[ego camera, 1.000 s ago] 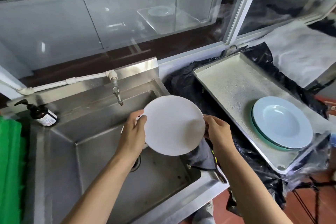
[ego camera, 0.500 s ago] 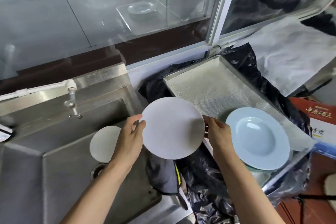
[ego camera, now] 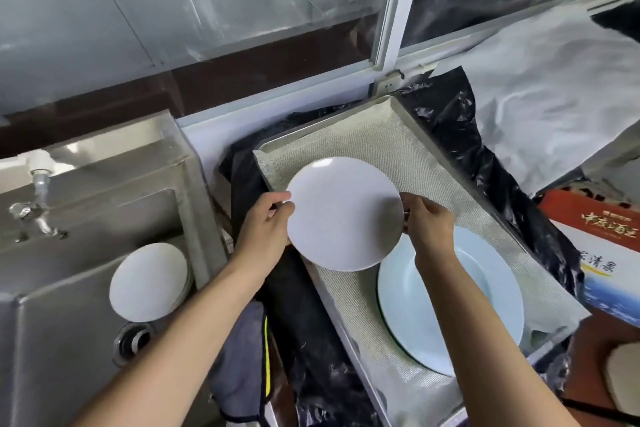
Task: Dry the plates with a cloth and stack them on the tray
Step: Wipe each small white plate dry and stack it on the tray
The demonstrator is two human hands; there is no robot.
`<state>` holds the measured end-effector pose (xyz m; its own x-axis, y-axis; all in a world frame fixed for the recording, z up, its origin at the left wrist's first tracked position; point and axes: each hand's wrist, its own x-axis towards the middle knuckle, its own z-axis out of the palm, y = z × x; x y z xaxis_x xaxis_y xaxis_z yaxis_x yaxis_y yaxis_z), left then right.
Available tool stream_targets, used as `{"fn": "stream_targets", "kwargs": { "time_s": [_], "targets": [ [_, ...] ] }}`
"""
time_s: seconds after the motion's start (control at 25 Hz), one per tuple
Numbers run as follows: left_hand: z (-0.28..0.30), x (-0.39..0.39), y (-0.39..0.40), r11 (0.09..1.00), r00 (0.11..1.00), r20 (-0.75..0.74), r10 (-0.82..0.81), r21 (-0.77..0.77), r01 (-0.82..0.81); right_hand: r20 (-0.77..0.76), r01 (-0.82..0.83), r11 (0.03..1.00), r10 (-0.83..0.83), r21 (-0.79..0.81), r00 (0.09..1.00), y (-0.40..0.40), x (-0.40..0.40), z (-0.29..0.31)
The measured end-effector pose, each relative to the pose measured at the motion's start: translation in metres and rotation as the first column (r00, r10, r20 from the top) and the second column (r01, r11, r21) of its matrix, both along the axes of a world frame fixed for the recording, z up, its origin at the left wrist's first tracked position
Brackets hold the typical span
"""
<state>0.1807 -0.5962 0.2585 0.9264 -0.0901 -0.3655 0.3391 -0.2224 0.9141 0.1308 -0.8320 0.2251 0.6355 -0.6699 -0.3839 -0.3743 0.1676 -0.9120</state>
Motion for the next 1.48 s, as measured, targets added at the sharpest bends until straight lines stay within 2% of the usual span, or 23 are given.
{"fn": "stream_targets", "kwargs": {
  "time_s": [0.4, 0.76, 0.92, 1.04, 1.16, 1.48],
  "targets": [
    [-0.054, 0.055, -0.081, 0.996, 0.999, -0.03, -0.043, 0.075, 0.045, -0.127, -0.022, 0.996, 0.01, -0.091, 0.992, -0.075, 0.069, -0.048],
    [-0.077, 0.078, -0.095, 0.994, 0.989, -0.099, -0.107, 0.015, 0.109, -0.07, -0.05, 0.997, 0.046, -0.063, 0.997, -0.084, 0.1, -0.079],
    [-0.079, 0.072, -0.095, 0.991, 0.984, -0.114, -0.135, 0.006, 0.137, -0.081, -0.125, 0.981, 0.114, -0.146, 0.99, -0.083, 0.099, -0.084],
    [-0.075, 0.07, -0.091, 0.976, 0.98, -0.071, -0.186, 0.097, 0.193, -0.119, -0.169, 0.953, 0.143, -0.25, 0.983, -0.078, 0.089, -0.077],
    [-0.064, 0.065, -0.085, 0.967, 0.977, -0.011, -0.212, 0.144, 0.211, -0.084, -0.225, 0.914, 0.209, -0.338, 0.974, -0.061, 0.077, -0.059],
    [-0.023, 0.03, -0.046, 0.968, 0.964, 0.144, -0.224, 0.146, 0.204, 0.054, -0.282, 0.873, 0.329, -0.397, 0.943, 0.008, 0.043, -0.008]
  ]
}}
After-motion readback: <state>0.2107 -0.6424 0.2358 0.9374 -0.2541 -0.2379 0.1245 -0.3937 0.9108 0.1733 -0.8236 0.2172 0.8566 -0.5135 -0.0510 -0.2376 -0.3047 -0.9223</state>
